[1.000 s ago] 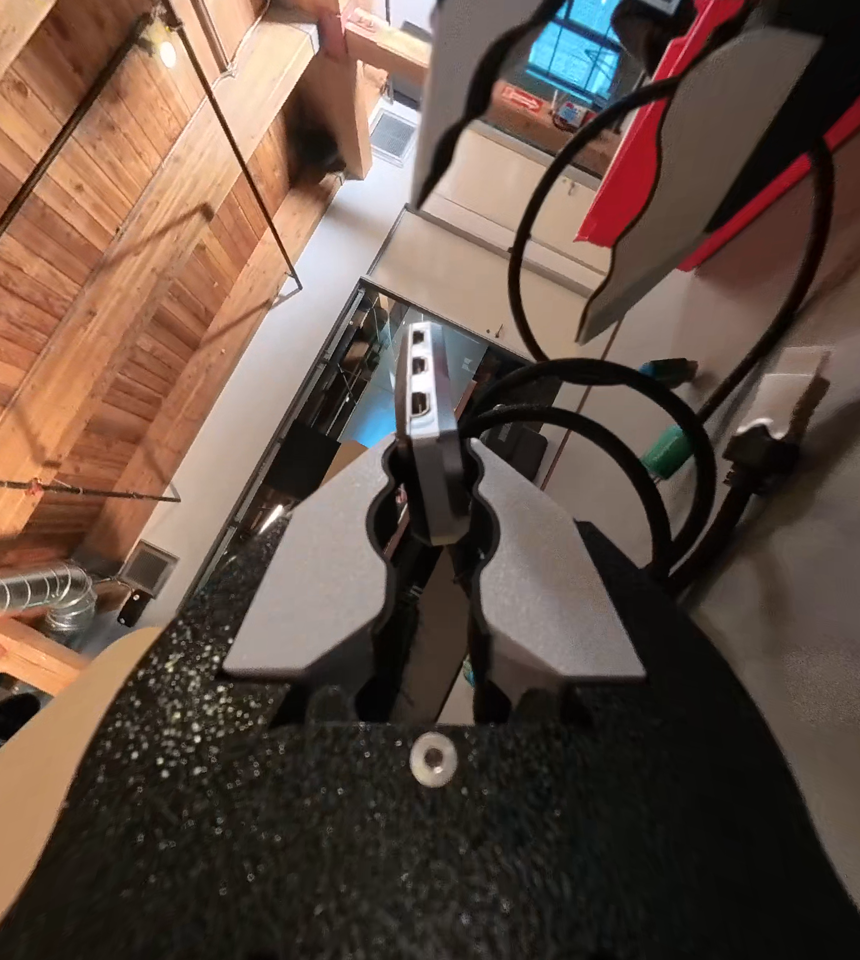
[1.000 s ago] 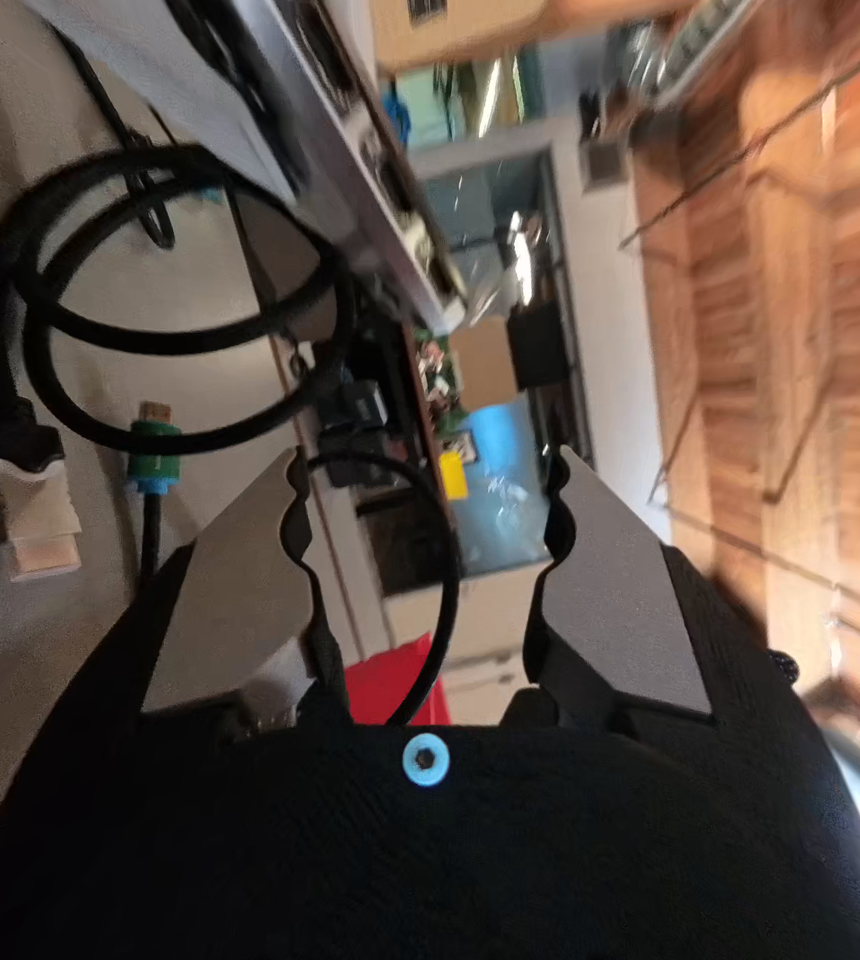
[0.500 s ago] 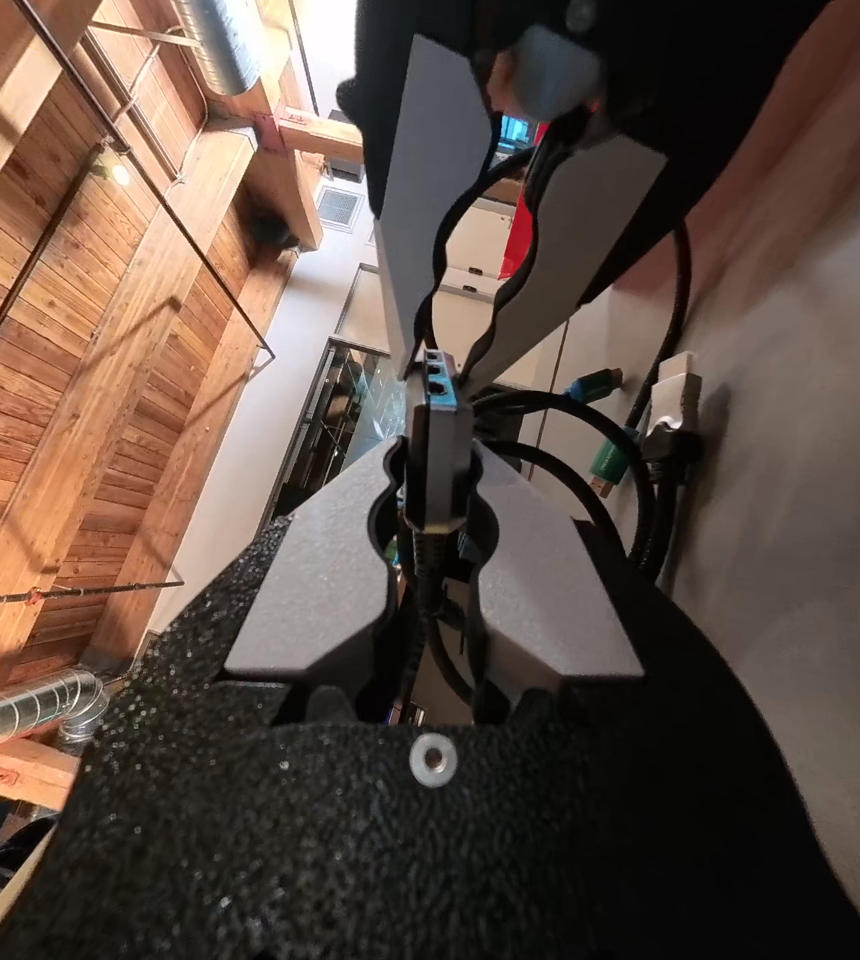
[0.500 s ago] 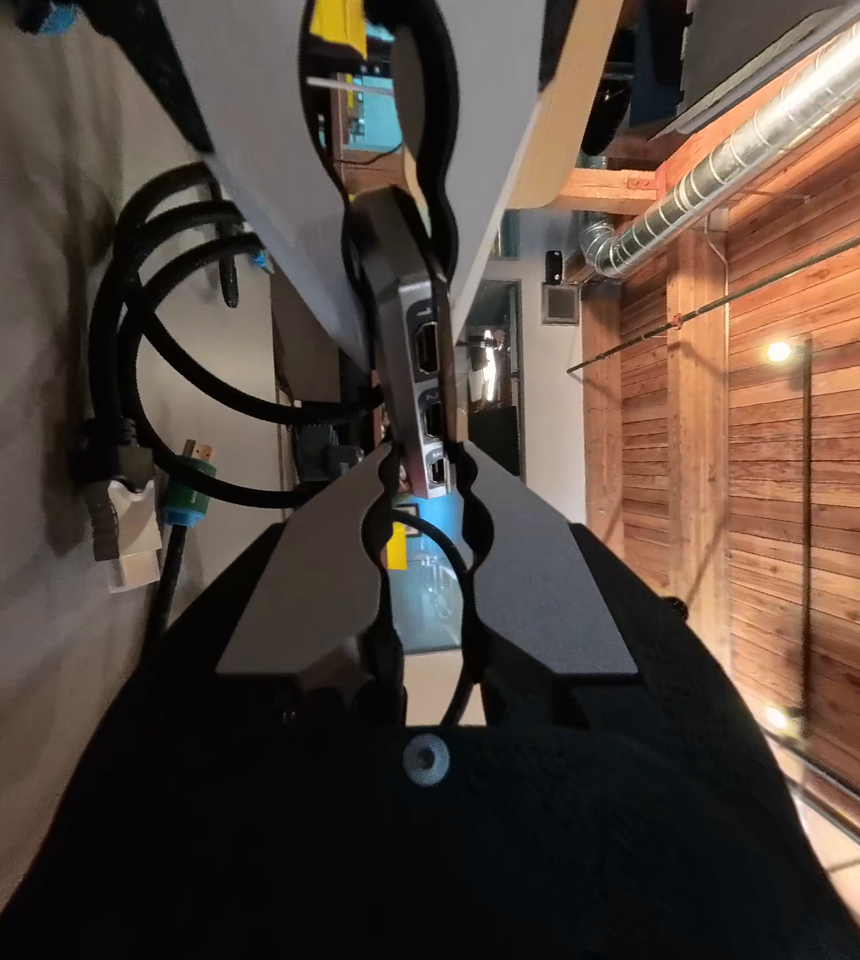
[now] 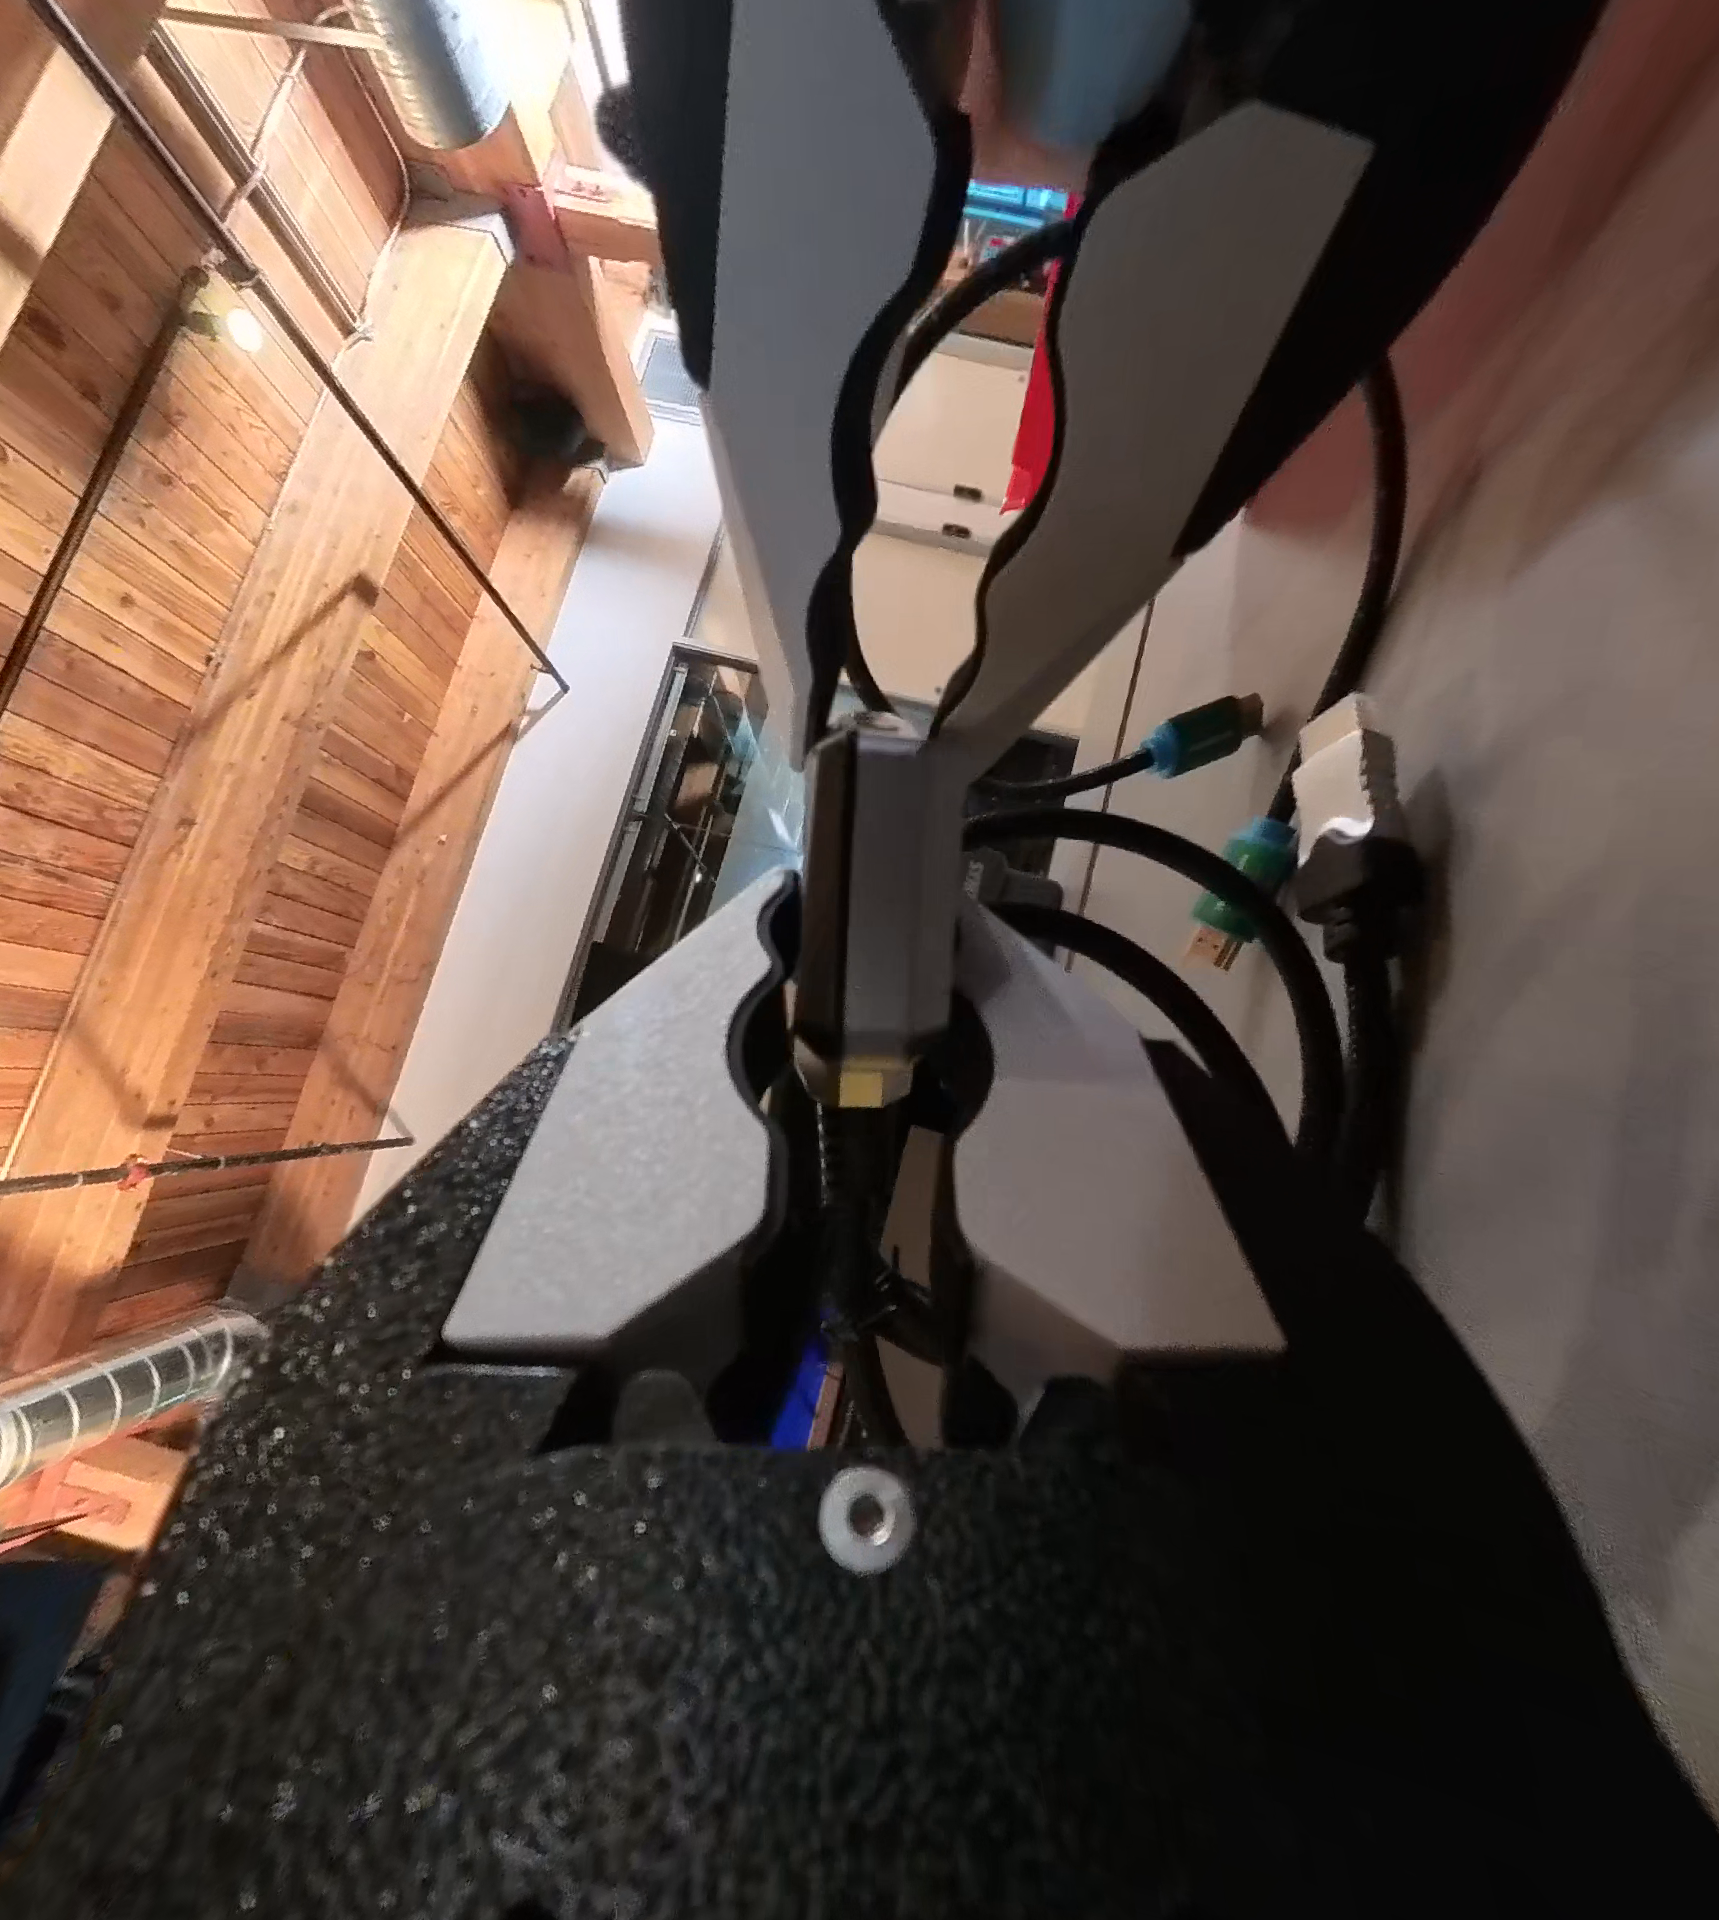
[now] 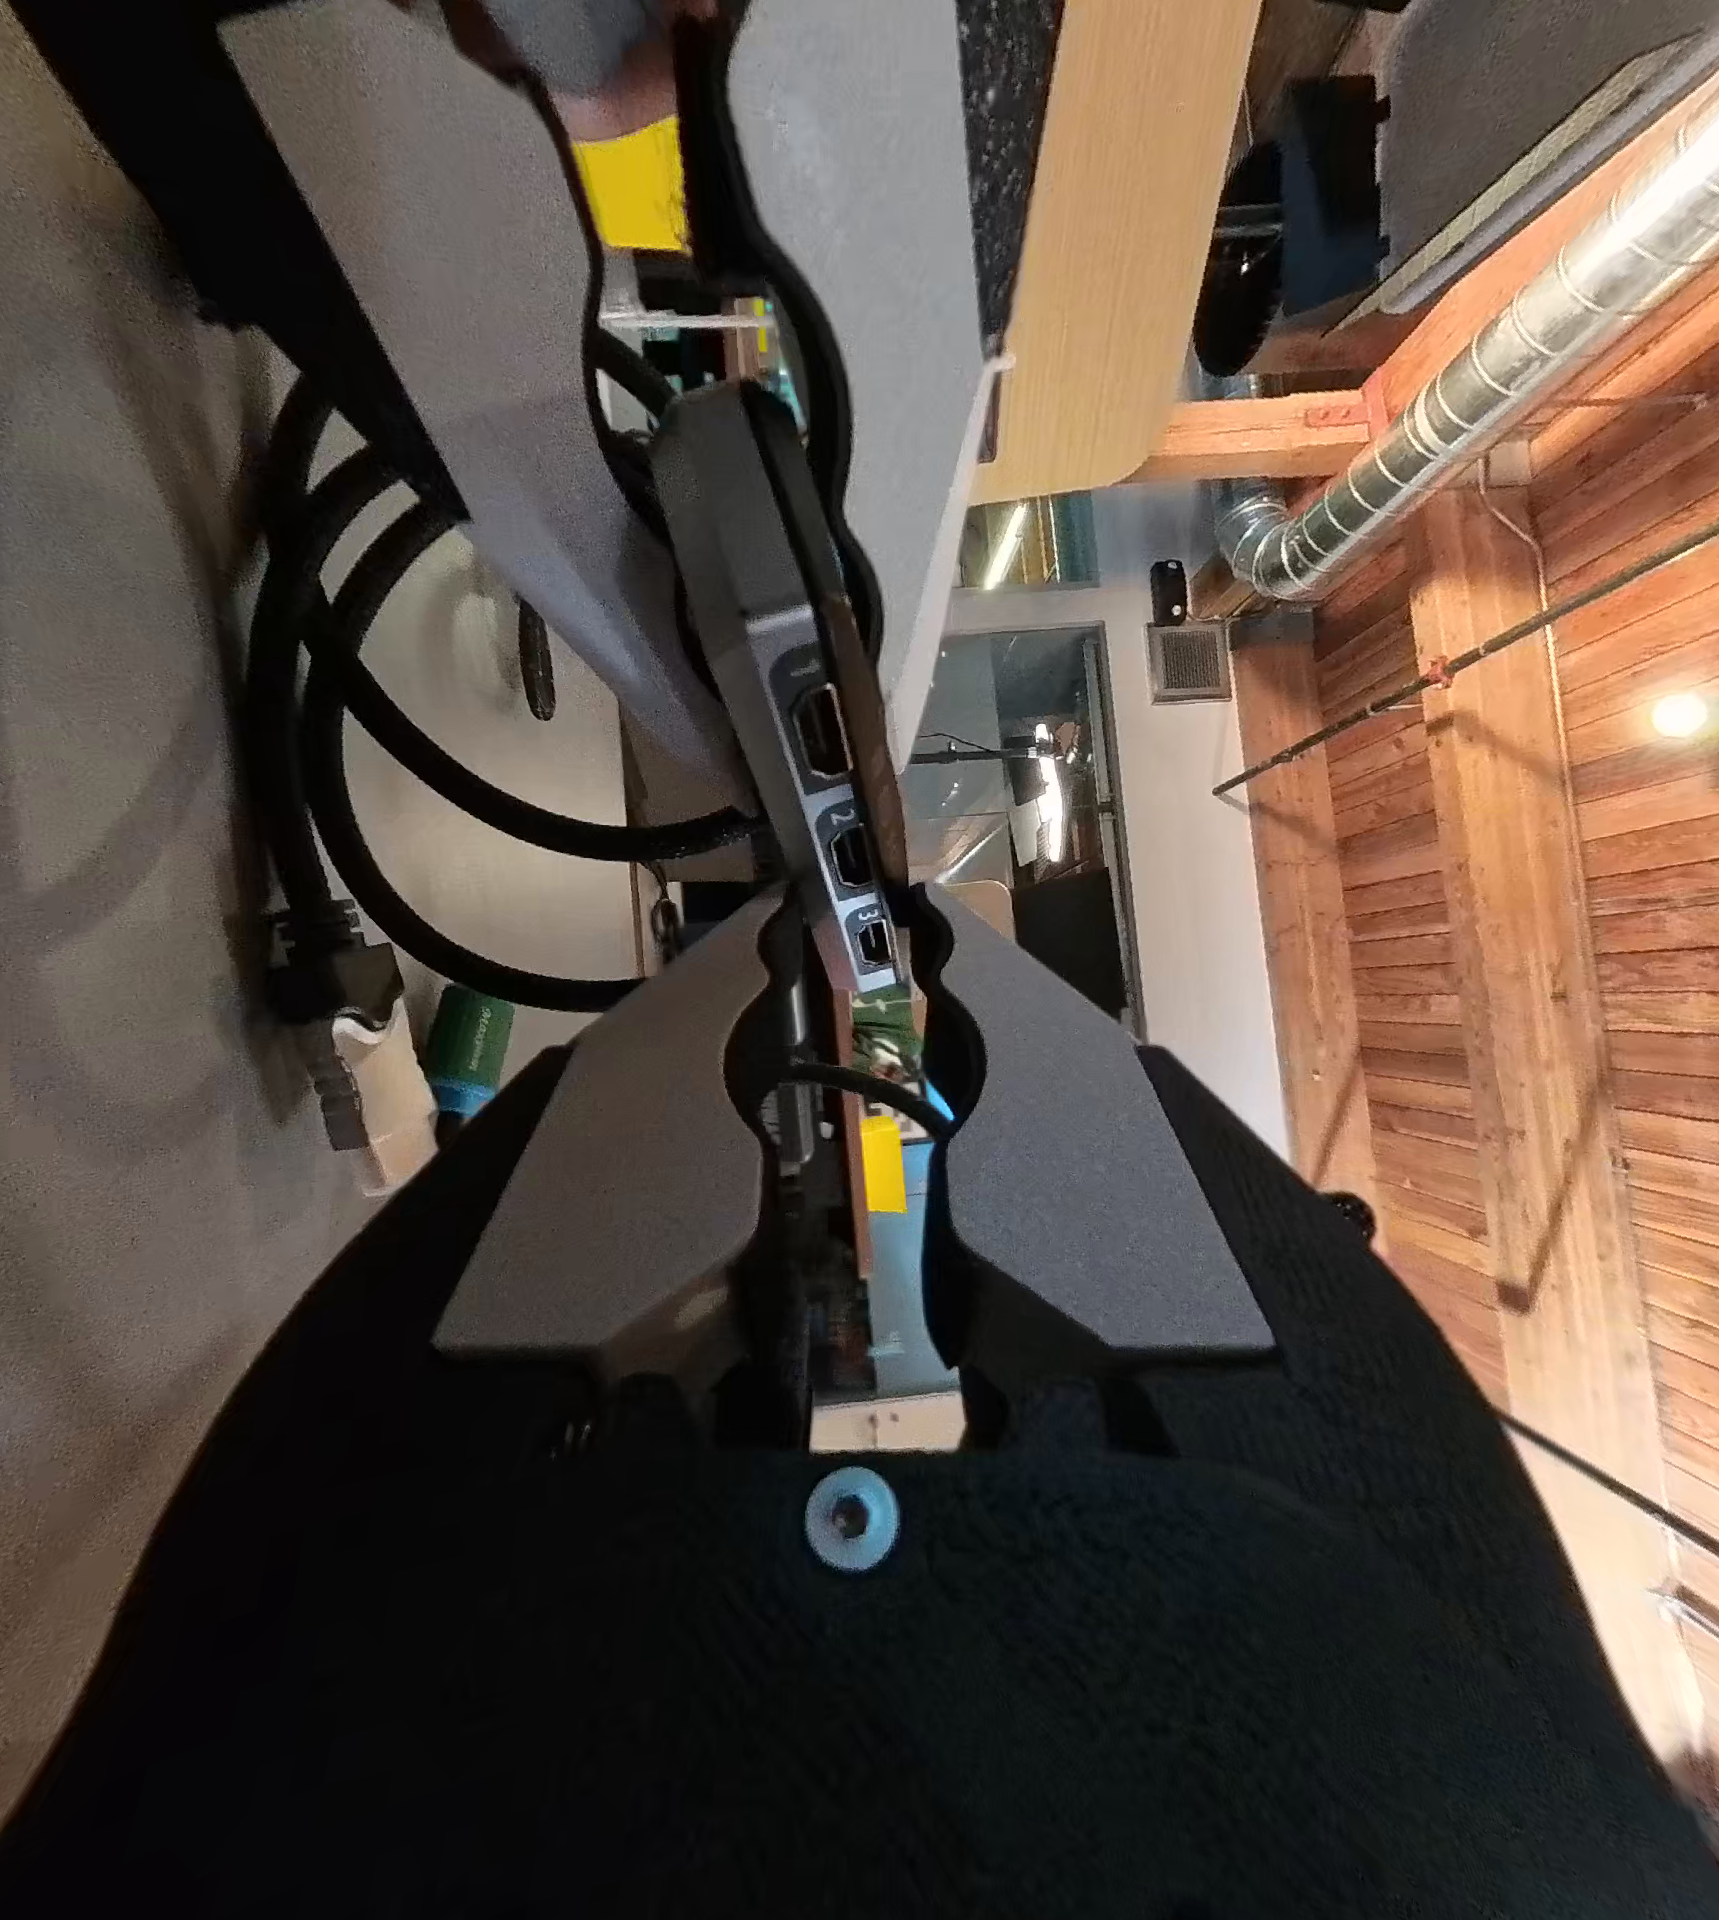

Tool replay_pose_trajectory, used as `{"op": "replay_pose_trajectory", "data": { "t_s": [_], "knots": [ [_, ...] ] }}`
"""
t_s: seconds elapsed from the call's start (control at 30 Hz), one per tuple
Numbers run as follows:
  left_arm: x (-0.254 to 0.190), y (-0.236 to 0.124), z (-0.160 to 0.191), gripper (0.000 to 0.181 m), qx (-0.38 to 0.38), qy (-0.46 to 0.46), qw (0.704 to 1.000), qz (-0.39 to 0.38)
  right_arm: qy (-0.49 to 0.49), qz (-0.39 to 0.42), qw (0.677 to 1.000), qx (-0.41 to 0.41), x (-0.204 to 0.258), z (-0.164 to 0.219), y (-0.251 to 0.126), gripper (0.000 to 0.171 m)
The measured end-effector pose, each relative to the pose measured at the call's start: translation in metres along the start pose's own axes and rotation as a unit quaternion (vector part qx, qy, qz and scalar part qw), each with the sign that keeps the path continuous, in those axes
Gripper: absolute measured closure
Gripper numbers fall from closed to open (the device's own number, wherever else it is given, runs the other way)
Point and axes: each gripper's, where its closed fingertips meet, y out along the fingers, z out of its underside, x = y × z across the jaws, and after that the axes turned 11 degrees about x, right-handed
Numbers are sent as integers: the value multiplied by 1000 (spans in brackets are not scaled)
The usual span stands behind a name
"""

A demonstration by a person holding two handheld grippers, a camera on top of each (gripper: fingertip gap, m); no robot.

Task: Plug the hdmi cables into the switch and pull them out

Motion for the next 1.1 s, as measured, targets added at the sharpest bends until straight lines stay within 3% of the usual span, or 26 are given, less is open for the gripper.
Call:
{"op": "replay_pose_trajectory", "data": {
  "t_s": [0.17,0.3,0.43,0.63,0.8,0.97,1.1],
  "knots": [
    [13,8,26,161,60,-45,997,-18,141,-16,990,22,-22,21,1,124],
    [23,11,45,161,87,-123,988,-17,225,-54,972,29,-28,38,-1,150],
    [24,12,50,162,95,-133,986,-25,270,-165,947,46,-1,35,1,151],
    [23,13,50,161,89,-143,985,-26,362,-331,860,138,57,38,7,138],
    [23,12,50,161,86,-149,985,-23,392,-402,804,197,82,49,24,126],
    [23,12,51,161,84,-154,984,-21,411,-508,717,243,108,59,26,125],
    [23,12,51,161,84,-159,984,-18,435,-543,678,237,112,58,28,127]
  ]
}}
